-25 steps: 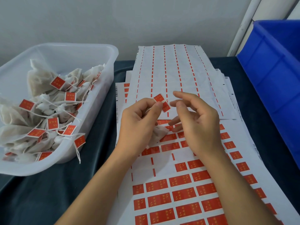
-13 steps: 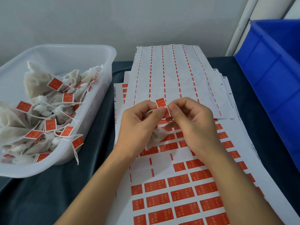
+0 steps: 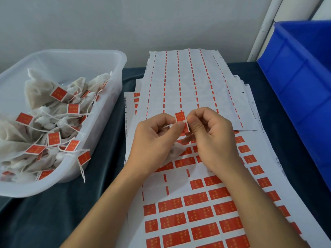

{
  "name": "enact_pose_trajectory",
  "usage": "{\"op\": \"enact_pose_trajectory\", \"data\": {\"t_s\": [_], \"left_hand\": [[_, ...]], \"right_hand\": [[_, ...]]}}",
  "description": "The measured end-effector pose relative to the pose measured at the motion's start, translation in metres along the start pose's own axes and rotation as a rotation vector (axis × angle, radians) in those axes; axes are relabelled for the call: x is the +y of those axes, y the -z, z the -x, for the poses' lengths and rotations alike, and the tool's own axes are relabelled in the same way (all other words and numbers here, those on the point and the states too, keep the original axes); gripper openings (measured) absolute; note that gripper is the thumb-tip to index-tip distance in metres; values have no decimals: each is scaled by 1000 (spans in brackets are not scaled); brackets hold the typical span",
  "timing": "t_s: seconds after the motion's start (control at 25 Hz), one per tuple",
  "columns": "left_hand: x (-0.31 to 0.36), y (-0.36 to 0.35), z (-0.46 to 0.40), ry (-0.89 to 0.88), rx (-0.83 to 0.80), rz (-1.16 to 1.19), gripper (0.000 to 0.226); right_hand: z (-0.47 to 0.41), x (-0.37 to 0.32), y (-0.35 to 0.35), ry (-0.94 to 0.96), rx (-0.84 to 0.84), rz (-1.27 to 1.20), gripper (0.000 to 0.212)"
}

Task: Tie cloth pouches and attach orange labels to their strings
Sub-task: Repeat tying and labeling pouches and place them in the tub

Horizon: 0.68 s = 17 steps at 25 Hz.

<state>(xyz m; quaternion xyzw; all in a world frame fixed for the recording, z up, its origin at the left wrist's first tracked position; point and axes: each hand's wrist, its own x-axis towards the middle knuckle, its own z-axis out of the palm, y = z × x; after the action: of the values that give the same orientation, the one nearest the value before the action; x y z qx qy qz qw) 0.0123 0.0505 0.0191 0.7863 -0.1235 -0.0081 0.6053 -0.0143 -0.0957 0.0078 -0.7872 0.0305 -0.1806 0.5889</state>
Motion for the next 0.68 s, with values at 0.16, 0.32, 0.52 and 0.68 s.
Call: {"op": "enact_pose_trajectory", "data": {"t_s": [0.16,0.32,0.52,0.68], "left_hand": [[-1,-1,-1,-21,31,-16,22],[0,0,0,-20,44,24,22],[-1,0,-1,-6,25,8,23],[-4,-5,1,2,43,-65,19]], "right_hand": [[0,0,1,37,2,12,10],[1,1,2,37,-76,-105,16],[-1,2,1,77,-70,-4,5],[-1,5,0,60,7,88,4]]}}
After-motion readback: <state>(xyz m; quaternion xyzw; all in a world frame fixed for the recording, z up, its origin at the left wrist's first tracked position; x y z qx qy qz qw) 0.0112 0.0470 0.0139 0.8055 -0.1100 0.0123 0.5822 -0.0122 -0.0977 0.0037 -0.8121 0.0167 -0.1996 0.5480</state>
